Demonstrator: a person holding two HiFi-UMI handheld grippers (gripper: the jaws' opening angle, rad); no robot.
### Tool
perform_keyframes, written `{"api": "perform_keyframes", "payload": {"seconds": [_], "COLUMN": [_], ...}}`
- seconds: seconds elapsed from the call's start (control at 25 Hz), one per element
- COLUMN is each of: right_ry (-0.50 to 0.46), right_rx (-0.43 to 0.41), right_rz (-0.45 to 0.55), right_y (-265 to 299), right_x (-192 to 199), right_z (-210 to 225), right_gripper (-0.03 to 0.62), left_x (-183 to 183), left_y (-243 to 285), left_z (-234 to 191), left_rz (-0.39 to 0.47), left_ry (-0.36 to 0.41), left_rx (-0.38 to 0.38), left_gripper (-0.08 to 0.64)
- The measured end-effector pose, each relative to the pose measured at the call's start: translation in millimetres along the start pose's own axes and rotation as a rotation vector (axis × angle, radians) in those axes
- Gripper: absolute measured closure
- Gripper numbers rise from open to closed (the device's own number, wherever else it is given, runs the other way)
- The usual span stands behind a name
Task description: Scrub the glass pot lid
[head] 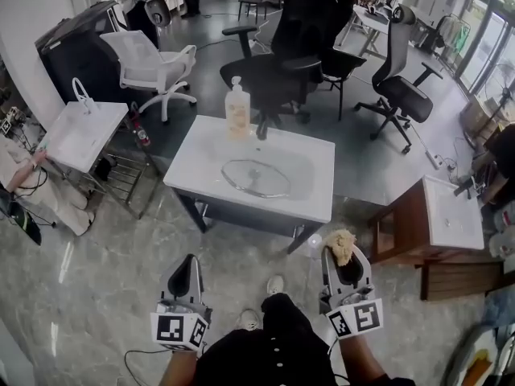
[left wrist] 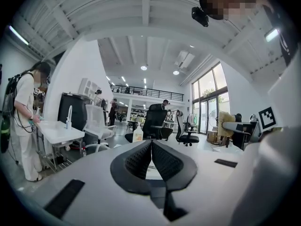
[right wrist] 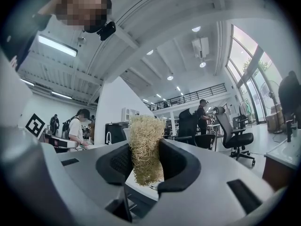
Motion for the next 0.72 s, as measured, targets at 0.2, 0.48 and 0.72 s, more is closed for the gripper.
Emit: {"api": "perform_keyframes", "payload": {"seconds": [0.2,0.48,0.72], "right_ry": [0.005,0.007,0.009], "right_rx": [0.005,0.002,-0.012], "right_rz": [-0.007,0.002,-0.001], "right_y": [27,75,123], "right_x": [4,5,10], "right_z": [7,28,50], "right_gripper": [0.439,0.439,0.439], "left_x": [-1,-11,-16], "left_y": [26,72,119], "left_z": [-11,-23,-34], "left_rz": [-0.008,-0.005,-0.013], "left_ry": [-0.004,0.001,0.003], "left_rx": [0.002,-0.007,-0.015], "left_gripper": [0.534,0.534,0.534]}}
Point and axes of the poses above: the fingertips, and each gripper's own axes: y forward along the fingers, z to its right, x out of its underside, the point moved 9 cm from there along -y, backward along the fingers, and after that the axes turned 7 degrees about -z, right-handed, at the moved point
